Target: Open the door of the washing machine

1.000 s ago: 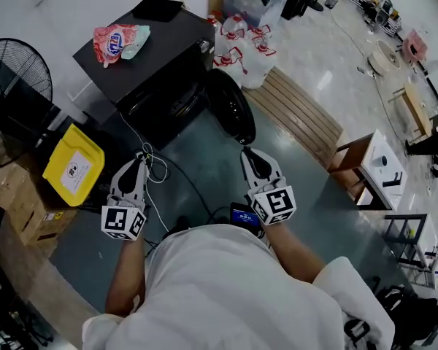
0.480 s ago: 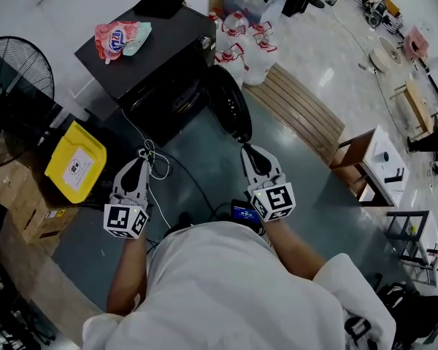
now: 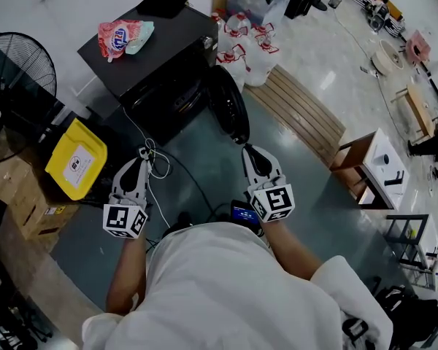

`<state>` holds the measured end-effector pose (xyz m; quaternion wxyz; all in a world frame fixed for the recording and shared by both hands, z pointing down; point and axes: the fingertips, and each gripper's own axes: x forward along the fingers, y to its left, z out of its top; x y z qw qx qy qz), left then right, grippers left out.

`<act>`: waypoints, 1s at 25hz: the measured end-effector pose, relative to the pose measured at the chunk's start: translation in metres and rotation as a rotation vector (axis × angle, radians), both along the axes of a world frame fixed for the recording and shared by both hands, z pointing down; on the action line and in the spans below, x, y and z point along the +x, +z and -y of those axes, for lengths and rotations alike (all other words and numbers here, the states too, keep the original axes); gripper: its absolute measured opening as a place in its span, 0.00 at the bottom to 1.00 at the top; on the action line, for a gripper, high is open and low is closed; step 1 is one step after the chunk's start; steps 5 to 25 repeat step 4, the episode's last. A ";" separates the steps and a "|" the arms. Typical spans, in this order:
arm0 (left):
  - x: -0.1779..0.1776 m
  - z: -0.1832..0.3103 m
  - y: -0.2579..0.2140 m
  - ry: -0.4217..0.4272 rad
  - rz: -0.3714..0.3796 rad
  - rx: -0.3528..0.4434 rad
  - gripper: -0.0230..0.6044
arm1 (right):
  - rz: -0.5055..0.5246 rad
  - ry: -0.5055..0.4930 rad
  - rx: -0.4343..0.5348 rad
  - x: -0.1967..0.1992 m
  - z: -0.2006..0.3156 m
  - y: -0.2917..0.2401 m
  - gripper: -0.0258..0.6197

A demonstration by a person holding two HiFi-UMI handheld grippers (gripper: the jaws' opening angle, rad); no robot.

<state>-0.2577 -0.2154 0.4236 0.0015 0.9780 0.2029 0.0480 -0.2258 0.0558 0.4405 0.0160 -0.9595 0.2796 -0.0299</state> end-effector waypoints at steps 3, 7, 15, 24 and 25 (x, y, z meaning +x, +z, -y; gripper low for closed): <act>-0.003 0.001 0.000 -0.021 -0.002 -0.003 0.08 | -0.003 0.004 0.004 -0.001 -0.004 0.000 0.11; -0.004 0.001 0.000 -0.027 -0.002 -0.003 0.08 | -0.005 0.006 0.005 -0.001 -0.006 -0.001 0.11; -0.004 0.001 0.000 -0.027 -0.002 -0.003 0.08 | -0.005 0.006 0.005 -0.001 -0.006 -0.001 0.11; -0.004 0.001 0.000 -0.027 -0.002 -0.003 0.08 | -0.005 0.006 0.005 -0.001 -0.006 -0.001 0.11; -0.004 0.001 0.000 -0.027 -0.002 -0.003 0.08 | -0.005 0.006 0.005 -0.001 -0.006 -0.001 0.11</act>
